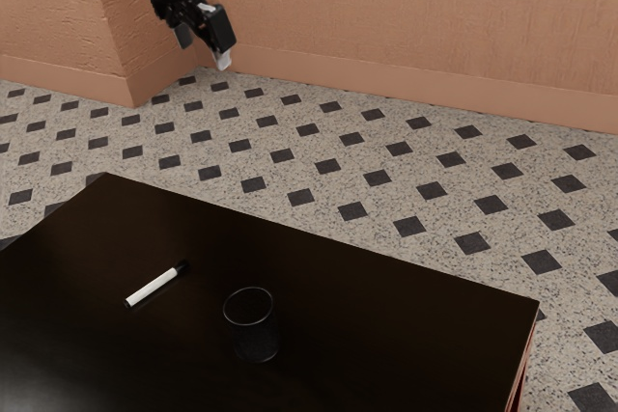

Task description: Put the marker into the pen holder.

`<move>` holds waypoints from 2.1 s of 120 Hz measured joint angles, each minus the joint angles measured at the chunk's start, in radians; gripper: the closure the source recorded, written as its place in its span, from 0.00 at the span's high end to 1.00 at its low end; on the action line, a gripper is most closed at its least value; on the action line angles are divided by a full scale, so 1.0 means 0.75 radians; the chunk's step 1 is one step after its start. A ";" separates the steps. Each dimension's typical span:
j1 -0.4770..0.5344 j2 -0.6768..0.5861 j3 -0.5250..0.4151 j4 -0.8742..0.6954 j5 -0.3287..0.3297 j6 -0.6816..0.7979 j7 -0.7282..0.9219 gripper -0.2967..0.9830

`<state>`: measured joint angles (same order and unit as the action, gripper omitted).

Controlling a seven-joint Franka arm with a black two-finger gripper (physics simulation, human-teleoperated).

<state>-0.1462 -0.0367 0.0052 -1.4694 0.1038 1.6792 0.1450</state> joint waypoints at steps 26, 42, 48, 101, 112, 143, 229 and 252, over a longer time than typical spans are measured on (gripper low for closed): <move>0.076 -0.025 0.066 -0.169 0.024 -0.081 -0.113 0.76; 0.204 0.043 0.104 -0.392 0.026 -0.090 -0.181 0.76; 0.257 0.055 0.106 -0.500 0.027 -0.064 -0.204 0.77; 0.296 0.409 0.106 -0.691 0.016 0.325 -0.162 0.77; 0.308 0.460 0.106 -0.692 0.015 0.381 -0.113 0.77; 0.341 0.502 0.106 -0.743 0.016 0.502 0.034 0.77; 0.350 0.545 0.106 -0.735 -0.015 0.599 0.278 0.32; 0.350 0.549 0.106 -0.739 -0.020 0.602 0.303 0.28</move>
<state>0.1165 0.3752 0.0844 -2.0236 0.0890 2.1307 0.3725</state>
